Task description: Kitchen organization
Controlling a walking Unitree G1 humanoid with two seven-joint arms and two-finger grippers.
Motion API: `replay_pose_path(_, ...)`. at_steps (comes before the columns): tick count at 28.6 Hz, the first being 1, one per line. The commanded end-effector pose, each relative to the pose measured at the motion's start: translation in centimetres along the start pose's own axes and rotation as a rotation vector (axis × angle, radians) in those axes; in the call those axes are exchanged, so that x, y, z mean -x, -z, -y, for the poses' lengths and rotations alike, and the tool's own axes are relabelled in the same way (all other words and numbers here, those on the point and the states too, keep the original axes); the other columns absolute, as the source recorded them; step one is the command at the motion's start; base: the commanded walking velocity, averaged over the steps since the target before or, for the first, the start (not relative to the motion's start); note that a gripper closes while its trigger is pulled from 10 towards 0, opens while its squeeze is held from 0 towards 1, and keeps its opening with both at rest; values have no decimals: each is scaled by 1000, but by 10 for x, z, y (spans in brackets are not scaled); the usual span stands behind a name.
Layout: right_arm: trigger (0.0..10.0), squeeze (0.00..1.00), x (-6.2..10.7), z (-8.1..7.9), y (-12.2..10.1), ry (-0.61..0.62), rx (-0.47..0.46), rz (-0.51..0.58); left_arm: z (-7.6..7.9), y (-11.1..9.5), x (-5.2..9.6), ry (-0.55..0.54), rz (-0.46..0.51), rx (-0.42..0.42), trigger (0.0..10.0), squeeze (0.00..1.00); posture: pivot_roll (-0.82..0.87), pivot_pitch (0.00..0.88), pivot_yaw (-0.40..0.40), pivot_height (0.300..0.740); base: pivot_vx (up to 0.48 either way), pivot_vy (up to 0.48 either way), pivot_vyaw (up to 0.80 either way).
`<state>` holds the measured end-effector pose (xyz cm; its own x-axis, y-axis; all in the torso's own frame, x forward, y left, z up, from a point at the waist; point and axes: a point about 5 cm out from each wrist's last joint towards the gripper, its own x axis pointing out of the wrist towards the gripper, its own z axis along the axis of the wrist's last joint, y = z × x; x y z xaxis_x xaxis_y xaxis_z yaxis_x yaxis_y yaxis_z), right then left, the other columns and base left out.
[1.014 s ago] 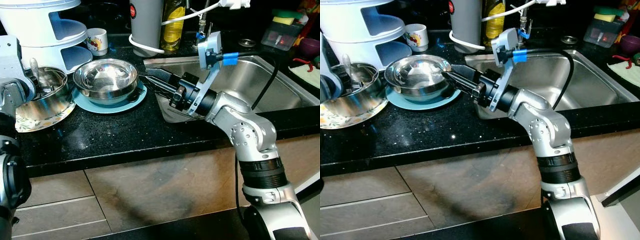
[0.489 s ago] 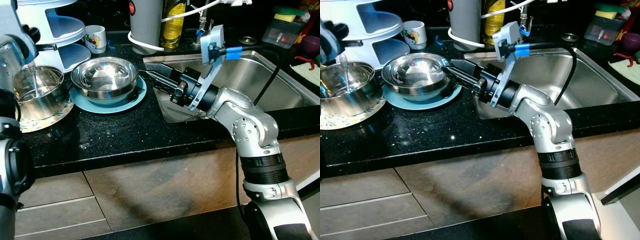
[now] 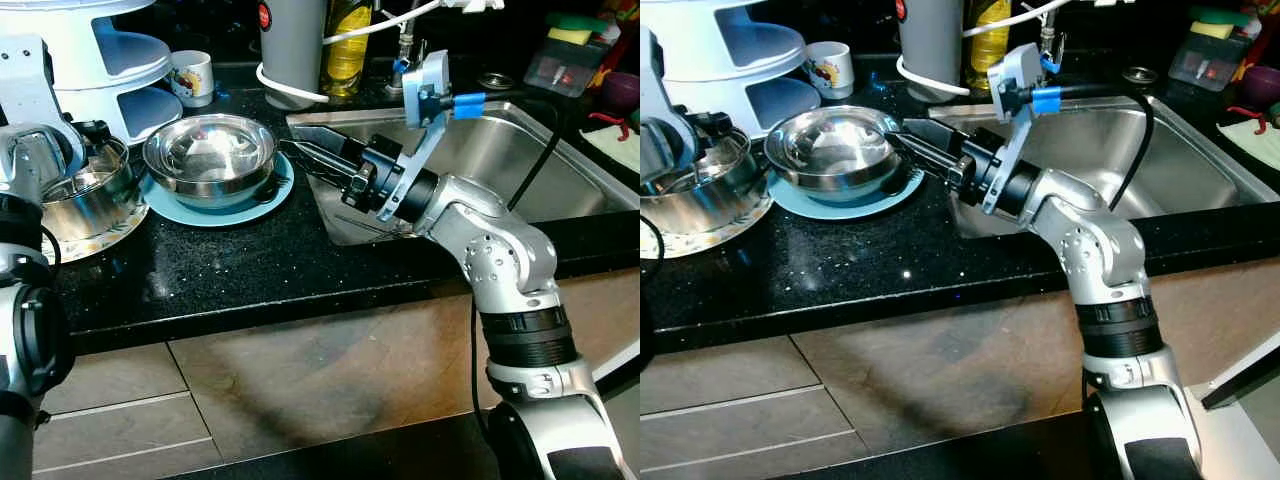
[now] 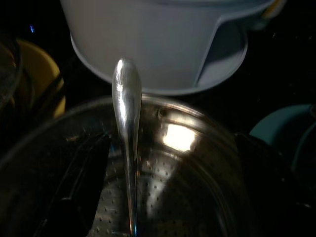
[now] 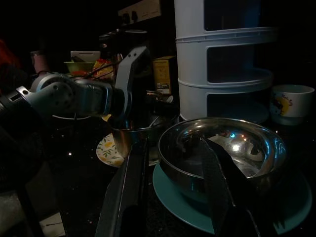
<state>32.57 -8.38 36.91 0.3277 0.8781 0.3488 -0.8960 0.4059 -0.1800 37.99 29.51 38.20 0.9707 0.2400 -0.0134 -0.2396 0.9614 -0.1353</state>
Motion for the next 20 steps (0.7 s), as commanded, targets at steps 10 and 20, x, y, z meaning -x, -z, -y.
replay_pose_path(10,10000,0,0,2,-9,-9,24,10,-8,17,-7,-37,-76,-8,10000,1000,25,216,-10,740,0,0,0)
replay_pose_path(20,10000,0,0,5,-11,-12,32,-1,-10,25,-9,-43,-119,62,10000,1000,20,224,-4,740,0,0,0)
